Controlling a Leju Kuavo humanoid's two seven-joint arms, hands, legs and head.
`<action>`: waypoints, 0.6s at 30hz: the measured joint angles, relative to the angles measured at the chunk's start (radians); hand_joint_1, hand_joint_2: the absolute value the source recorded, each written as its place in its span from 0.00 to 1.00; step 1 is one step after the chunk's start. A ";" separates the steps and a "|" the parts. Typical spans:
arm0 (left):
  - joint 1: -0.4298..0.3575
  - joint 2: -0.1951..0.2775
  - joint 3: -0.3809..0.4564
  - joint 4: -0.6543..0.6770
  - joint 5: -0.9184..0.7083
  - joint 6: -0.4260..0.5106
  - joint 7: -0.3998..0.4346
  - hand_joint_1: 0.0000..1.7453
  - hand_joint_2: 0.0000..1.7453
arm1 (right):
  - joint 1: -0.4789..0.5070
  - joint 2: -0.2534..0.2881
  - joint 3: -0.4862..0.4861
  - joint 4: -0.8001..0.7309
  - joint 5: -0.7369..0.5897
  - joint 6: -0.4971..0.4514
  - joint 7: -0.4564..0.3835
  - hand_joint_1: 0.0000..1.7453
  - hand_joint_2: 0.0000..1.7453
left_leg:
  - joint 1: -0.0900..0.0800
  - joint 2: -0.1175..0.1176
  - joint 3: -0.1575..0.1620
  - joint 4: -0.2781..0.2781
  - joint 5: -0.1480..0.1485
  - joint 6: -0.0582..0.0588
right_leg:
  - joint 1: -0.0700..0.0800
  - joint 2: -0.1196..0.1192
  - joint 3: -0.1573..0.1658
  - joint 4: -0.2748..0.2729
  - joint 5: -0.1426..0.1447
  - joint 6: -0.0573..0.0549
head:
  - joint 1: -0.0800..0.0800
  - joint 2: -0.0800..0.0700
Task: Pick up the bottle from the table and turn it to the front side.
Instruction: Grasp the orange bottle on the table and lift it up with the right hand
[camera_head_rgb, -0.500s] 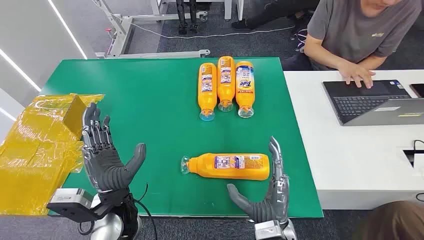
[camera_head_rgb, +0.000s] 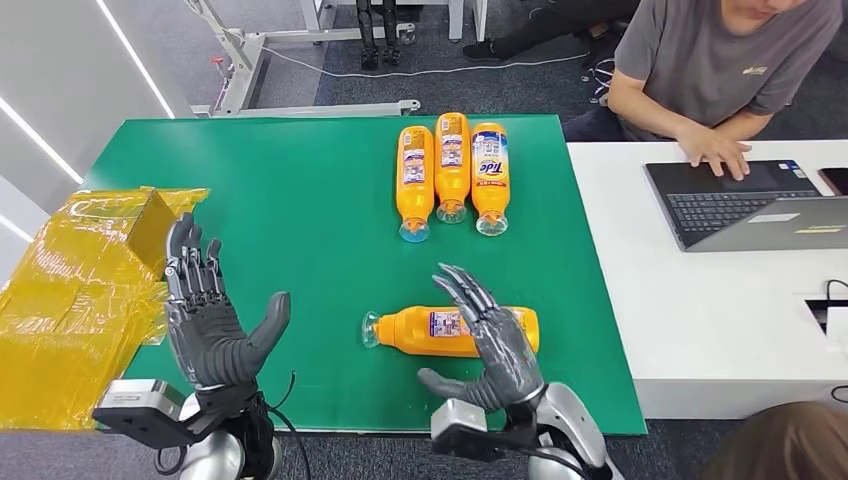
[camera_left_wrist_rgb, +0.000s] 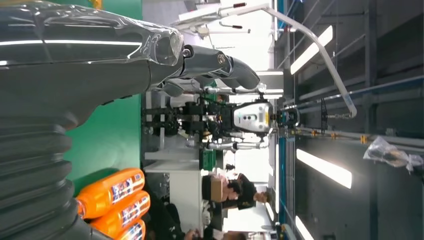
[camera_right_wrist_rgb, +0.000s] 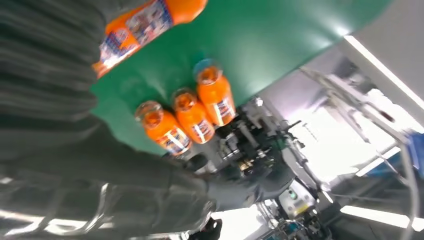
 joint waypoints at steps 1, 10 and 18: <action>-0.001 -0.001 0.001 0.000 -0.002 -0.010 0.000 0.00 1.00 | -0.040 -0.002 0.002 0.026 0.010 0.042 0.015 0.00 1.00 | 0.000 0.000 0.000 0.000 0.000 0.000 | 0.000 0.000 0.000 0.000 0.000 0.000 | 0.000 0.000; -0.024 -0.023 0.034 0.006 -0.015 -0.074 0.000 0.00 1.00 | -0.402 0.000 0.096 0.364 0.068 0.318 0.051 0.00 1.00 | 0.000 0.000 0.000 0.000 0.003 0.000 | 0.000 0.000 0.000 0.001 0.003 0.000 | 0.000 0.000; -0.034 -0.024 0.056 0.014 -0.013 -0.094 0.000 0.00 1.00 | -0.636 0.028 0.249 0.663 0.036 0.499 -0.010 0.00 1.00 | 0.000 -0.001 0.000 0.001 0.003 0.000 | 0.000 -0.001 0.000 0.001 0.003 0.000 | 0.000 0.000</action>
